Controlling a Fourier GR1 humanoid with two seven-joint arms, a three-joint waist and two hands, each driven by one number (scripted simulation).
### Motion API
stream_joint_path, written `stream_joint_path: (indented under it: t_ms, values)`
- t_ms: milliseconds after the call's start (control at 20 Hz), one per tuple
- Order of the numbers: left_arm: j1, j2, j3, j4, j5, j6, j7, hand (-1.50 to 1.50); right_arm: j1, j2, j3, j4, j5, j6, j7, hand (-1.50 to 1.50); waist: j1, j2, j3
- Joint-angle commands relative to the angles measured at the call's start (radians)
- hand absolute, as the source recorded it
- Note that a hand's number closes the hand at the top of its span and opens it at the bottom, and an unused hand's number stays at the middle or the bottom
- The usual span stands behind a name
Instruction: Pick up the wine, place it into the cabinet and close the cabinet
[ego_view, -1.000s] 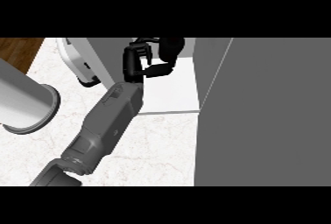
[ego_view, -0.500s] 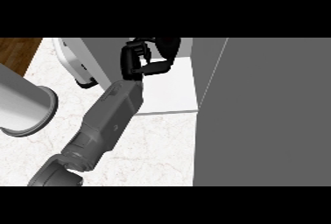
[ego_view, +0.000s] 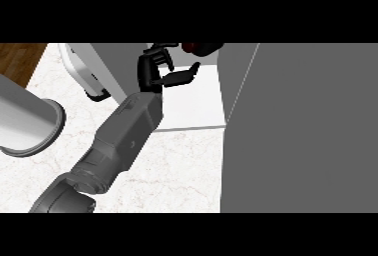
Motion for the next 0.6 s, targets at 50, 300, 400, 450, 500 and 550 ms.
stream_joint_path:
  t_ms: [50,300,400,450,500,550]
  values:
    - [-0.008,0.035,0.014,0.050,-0.012,0.023,-0.003,-1.50,0.042,-0.001,-0.003,-0.074,-0.046,0.005,0.015,-1.50,-0.004,0.009,-0.004]
    - [0.021,0.022,0.002,0.067,-0.037,0.026,-0.012,-1.50,0.065,-0.001,-0.004,-0.106,-0.043,-0.001,0.014,-1.50,0.003,0.005,-0.004]
    - [-0.031,0.037,0.008,0.084,-0.039,0.064,0.022,-1.50,0.001,0.001,-0.009,-0.059,-0.041,-0.016,0.016,-1.50,-0.010,0.013,-0.005]
    - [0.007,0.021,-0.004,0.092,-0.053,0.071,-0.008,-1.50,0.030,-0.007,-0.020,-0.047,-0.061,0.011,-0.009,-1.50,-0.005,0.011,-0.004]
    - [0.015,0.031,0.002,0.090,-0.049,0.063,-0.024,-1.50,0.069,-0.007,0.001,-0.107,-0.074,0.013,0.022,-1.50,-0.023,0.014,-0.004]
    - [0.023,0.007,-0.003,0.094,-0.057,0.083,-0.045,-1.50,0.015,-0.003,0.007,-0.069,-0.046,-0.005,0.027,-1.50,-0.014,0.015,-0.005]
